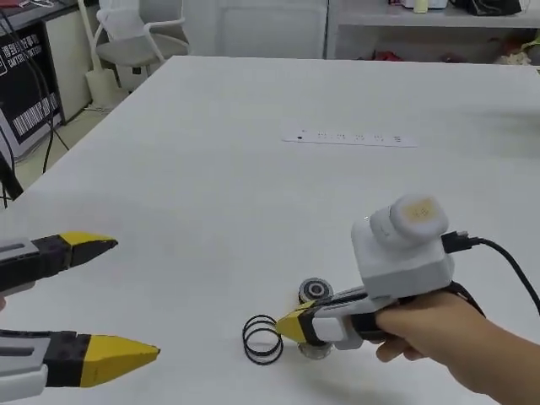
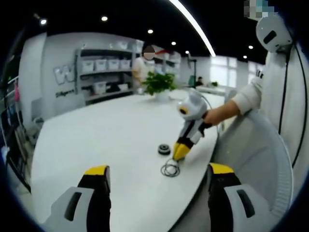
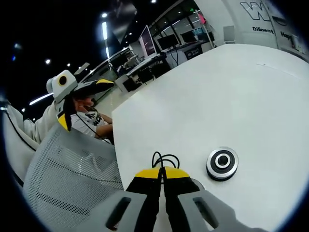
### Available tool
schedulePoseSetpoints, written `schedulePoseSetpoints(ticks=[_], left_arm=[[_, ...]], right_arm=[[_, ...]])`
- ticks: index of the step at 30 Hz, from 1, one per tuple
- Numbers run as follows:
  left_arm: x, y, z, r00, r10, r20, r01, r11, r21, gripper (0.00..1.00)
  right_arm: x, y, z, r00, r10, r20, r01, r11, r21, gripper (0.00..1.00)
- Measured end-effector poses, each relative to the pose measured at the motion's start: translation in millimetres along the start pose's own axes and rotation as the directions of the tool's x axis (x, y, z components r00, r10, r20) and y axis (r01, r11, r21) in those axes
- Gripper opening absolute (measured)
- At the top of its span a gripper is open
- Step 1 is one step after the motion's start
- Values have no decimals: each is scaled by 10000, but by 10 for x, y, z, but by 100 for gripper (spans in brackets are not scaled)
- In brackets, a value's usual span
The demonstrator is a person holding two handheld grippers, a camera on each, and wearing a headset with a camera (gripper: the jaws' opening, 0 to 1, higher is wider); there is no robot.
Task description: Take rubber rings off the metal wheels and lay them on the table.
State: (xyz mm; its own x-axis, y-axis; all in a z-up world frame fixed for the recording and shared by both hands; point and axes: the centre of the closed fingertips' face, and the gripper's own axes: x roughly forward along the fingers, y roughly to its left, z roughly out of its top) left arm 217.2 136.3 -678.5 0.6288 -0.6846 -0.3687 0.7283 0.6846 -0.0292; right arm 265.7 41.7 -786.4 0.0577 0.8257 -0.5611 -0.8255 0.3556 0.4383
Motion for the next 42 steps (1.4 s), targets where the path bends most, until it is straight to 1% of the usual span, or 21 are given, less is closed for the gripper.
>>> schedulePoseSetpoints(ticks=[5, 7, 9, 12, 17, 22, 29, 32, 38, 42], left_arm=[[14, -10, 2, 10000, 5, -37, -5, 10000, -22, 84], [12, -6, 15, 10000, 29, -4, -29, 10000, -62, 84], [6, 0, 22, 10000, 56, 7, -56, 10000, -56, 84], [0, 4, 23, 10000, 65, 36, -65, 9999, -98, 84], [1, -3, -8, 10000, 87, -16, -88, 9998, -169, 83], [-1, 4, -7, 9999, 119, -13, -120, 9998, -173, 83], [2, 4, -8, 9999, 119, -37, -120, 9998, -186, 83], [3, 6, -10, 9999, 121, -55, -122, 9998, -160, 83], [7, 6, -19, 9999, 113, -62, -114, 9998, -164, 83], [5, 13, -19, 9999, 136, -65, -137, 9998, -154, 83]], right_arm=[[28, -49, -28, 9996, -263, -34, 262, 9996, -114, 0], [41, -48, -44, 9996, -251, -86, 250, 9997, -76, 0], [50, -22, -67, 9997, -123, -195, 122, 9999, -33, 0], [54, -5, -70, 9997, -61, -216, 60, 10000, -42, 0], [64, -38, -70, 9995, -240, -197, 238, 9996, -130, 0], [72, -66, -46, 9988, -474, -90, 470, 9981, -391, 0], [84, -51, -57, 9988, -457, -179, 442, 9961, -768, 0], [80, -59, -56, 9982, -566, -197, 544, 9936, -992, 0], [64, -87, -40, 9980, -622, -130, 607, 9939, -925, 1], [61, -90, -32, 9978, -649, -121, 633, 9928, -1012, 2]])
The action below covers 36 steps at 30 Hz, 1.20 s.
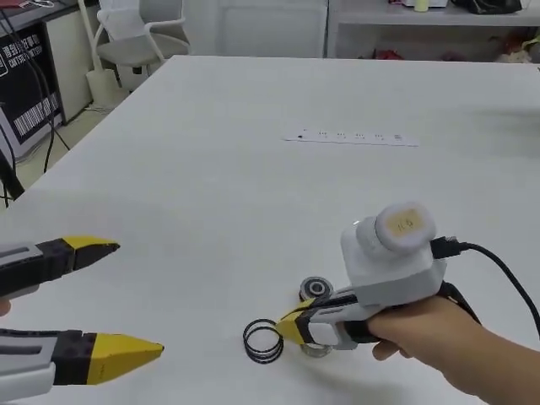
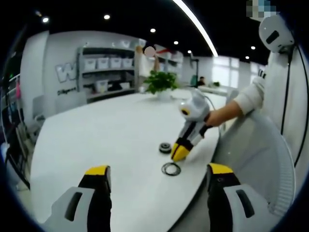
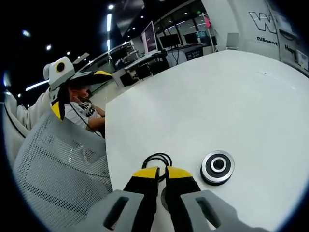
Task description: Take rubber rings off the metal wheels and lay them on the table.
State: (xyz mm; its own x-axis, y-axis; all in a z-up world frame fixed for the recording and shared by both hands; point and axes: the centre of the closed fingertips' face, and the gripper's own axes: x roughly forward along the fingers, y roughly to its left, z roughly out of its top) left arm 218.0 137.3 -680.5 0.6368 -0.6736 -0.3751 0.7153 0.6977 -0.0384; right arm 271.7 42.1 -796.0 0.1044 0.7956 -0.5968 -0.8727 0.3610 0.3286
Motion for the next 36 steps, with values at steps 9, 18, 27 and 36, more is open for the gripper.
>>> schedulePoseSetpoints(ticks=[9, 18, 27, 36], left_arm=[[42, 64, 51, 10000, -71, 45, 70, 9998, 194, 83], [155, 182, 173, 9996, -285, 77, 279, 9974, 663, 83], [387, 193, 442, 9976, -613, 325, 573, 9920, 1127, 82], [725, 143, 699, 9911, -1232, 505, 1133, 9796, 1662, 80]], right_arm=[[-139, -163, 152, 9970, -356, 687, 341, 9992, 231, 3], [-322, -398, 280, 9854, -951, 1413, 851, 9935, 755, 4], [-422, -602, 252, 9774, -1446, 1540, 1301, 9864, 1003, 6], [-466, -749, 134, 9767, -1782, 1195, 1664, 9807, 1028, 8]])
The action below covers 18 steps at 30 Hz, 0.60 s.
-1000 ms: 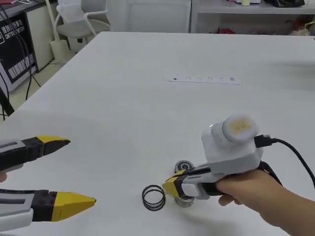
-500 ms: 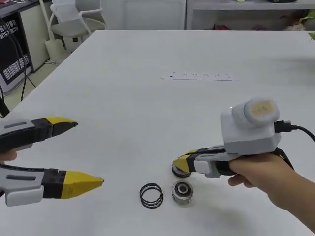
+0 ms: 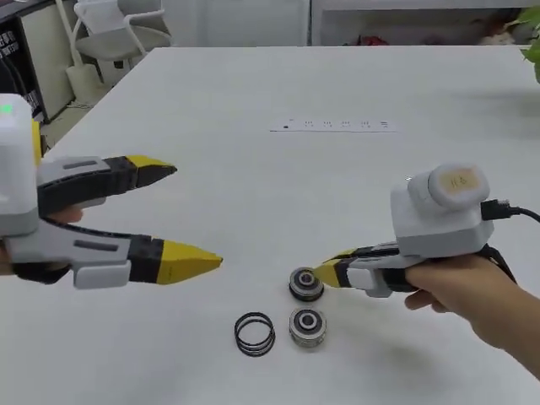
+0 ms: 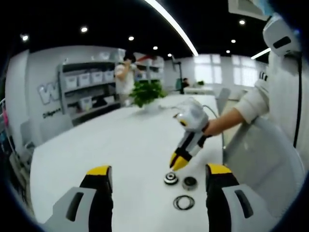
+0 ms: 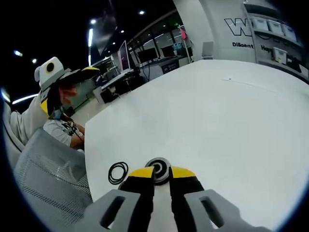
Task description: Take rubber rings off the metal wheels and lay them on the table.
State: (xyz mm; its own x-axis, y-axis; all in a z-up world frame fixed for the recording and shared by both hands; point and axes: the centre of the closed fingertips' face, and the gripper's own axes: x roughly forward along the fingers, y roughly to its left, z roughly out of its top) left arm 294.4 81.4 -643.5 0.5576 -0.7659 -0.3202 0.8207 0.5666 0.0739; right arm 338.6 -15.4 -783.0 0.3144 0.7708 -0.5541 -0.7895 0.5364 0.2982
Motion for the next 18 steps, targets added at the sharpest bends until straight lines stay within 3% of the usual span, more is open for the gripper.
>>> schedulePoseSetpoints(ticks=[8, 11, 18], left_arm=[[315, 19, 49, 9987, -500, -114, 503, 9983, 283, 77], [429, -8, 38, 9974, -701, -180, 708, 9966, 422, 74], [720, -110, -1, 9929, -1142, -331, 1167, 9893, 874, 69]], right_arm=[[-5, -76, -134, 9989, -77, -473, 72, 9999, -118, 12], [12, -75, -193, 9975, -37, -704, 17, 9996, -285, 13], [7, -72, -202, 9973, 68, -731, -93, 9994, -344, 15]])
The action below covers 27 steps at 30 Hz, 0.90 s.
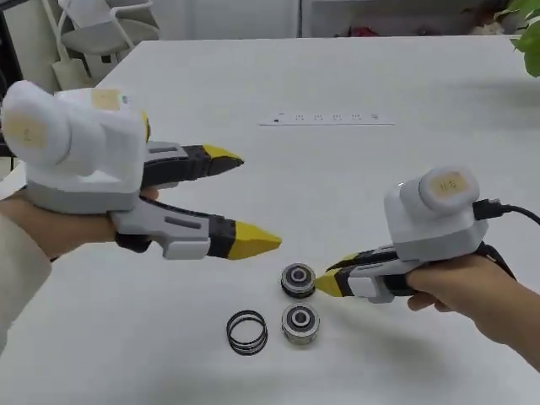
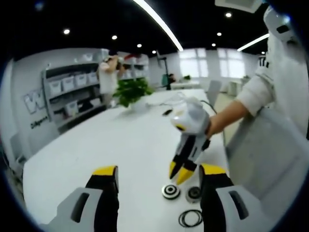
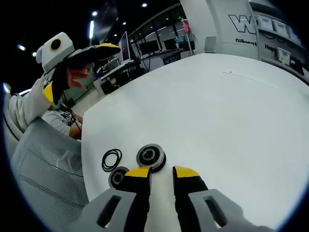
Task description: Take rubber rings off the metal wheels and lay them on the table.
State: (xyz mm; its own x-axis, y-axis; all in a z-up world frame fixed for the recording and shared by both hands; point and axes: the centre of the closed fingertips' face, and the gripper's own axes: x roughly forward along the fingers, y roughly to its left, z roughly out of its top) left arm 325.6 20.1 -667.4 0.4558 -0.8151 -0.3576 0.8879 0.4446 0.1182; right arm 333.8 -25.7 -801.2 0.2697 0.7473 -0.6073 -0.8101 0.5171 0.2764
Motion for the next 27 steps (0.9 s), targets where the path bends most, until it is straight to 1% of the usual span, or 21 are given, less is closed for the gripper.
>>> schedulePoseSetpoints(ticks=[3, 6, 8, 10, 13, 14, 17, 18, 20, 21, 24, 27], left_arm=[[127, -34, -28, 9997, -235, -38, 236, 9997, 40, 66], [268, -44, -116, 9990, -375, -232, 376, 9993, 66, 60], [329, -52, -163, 9987, -418, -289, 418, 9991, 25, 56], [397, -70, -238, 9982, -468, -381, 463, 9988, -137, 54], [485, -110, -419, 9954, -532, -793, 519, 9985, -187, 51], [494, -114, -442, 9949, -538, -848, 523, 9984, -195, 50], [555, -123, -601, 9928, -517, -1080, 489, 9984, -288, 45], [564, -118, -633, 9927, -490, -1102, 463, 9986, -272, 44], [581, -85, -713, 9918, -195, -1260, 200, 9998, 24, 42], [592, -84, -753, 9909, -180, -1331, 187, 9998, 43, 40], [603, -78, -826, 9901, -201, -1390, 191, 9998, -84, 35], [621, -101, -855, 9901, -240, -1385, 215, 9996, -198, 31]], right_arm=[[8, 10, -18, 10000, 12, -89, -14, 9999, -144, 16], [21, 29, -30, 9999, 42, -156, -46, 9997, -250, 16], [28, 38, -36, 9998, 41, -184, -47, 9994, -344, 17], [35, 44, -40, 9998, 56, -197, -65, 9990, -434, 16], [49, 67, -52, 9997, 139, -221, -150, 9986, -503, 17], [59, 77, -57, 9995, 175, -255, -189, 9984, -529, 17], [73, 92, -64, 9994, 200, -293, -220, 9973, -697, 17], [74, 95, -65, 9993, 203, -298, -224, 9972, -712, 18], [77, 95, -67, 9994, 202, -296, -223, 9969, -749, 18], [79, 94, -67, 9994, 192, -291, -214, 9968, -768, 18], [84, 94, -68, 9994, 195, -284, -218, 9966, -797, 18], [90, 104, -70, 9993, 222, -289, -246, 9958, -881, 18]])
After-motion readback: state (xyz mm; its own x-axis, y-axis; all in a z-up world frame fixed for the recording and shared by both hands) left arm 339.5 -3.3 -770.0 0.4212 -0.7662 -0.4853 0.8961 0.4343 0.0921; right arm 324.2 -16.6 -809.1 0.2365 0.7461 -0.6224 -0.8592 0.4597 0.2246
